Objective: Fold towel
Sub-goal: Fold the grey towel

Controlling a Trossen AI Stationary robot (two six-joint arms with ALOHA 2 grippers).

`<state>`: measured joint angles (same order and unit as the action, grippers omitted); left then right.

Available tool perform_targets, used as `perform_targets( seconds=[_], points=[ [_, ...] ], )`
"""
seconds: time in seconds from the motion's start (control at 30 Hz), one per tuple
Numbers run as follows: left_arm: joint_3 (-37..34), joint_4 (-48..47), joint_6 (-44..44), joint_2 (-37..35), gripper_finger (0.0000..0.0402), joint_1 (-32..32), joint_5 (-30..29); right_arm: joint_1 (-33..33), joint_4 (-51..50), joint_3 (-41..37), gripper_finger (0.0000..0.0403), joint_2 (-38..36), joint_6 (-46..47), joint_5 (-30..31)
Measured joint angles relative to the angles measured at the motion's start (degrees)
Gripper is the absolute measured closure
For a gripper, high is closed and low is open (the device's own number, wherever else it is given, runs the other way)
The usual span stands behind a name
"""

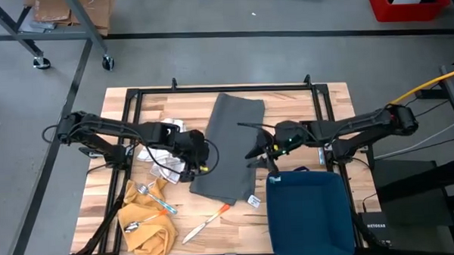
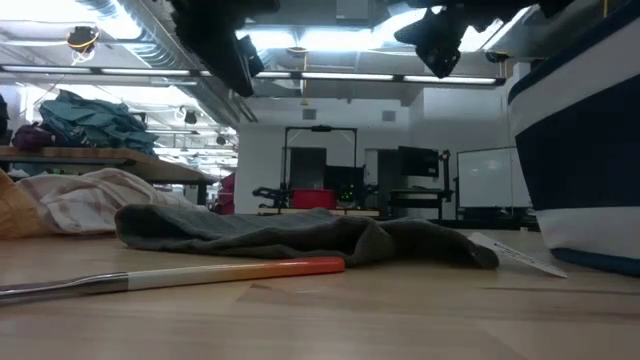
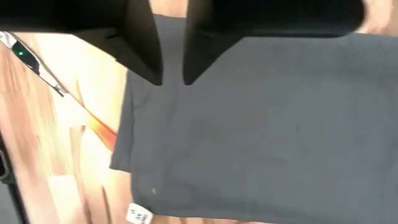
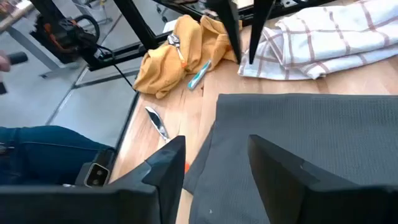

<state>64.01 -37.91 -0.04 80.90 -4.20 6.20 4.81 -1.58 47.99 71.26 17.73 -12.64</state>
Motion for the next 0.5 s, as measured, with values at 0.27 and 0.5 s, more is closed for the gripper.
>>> perform_targets(
  seconds=[0.27,0.5],
  points=[
    [0.04,-0.12,6.15,0.00,0.0241,-4.53,-0.30,5.36,4.44,0.00,0.0172,9.05,-1.08,1.73],
    [0.04,-0.48,16.35,1.35,0.0224,-10.09,-2.82,10.90,4.34,2.94,0.0164,19.29,-7.39,1.73]
  ],
)
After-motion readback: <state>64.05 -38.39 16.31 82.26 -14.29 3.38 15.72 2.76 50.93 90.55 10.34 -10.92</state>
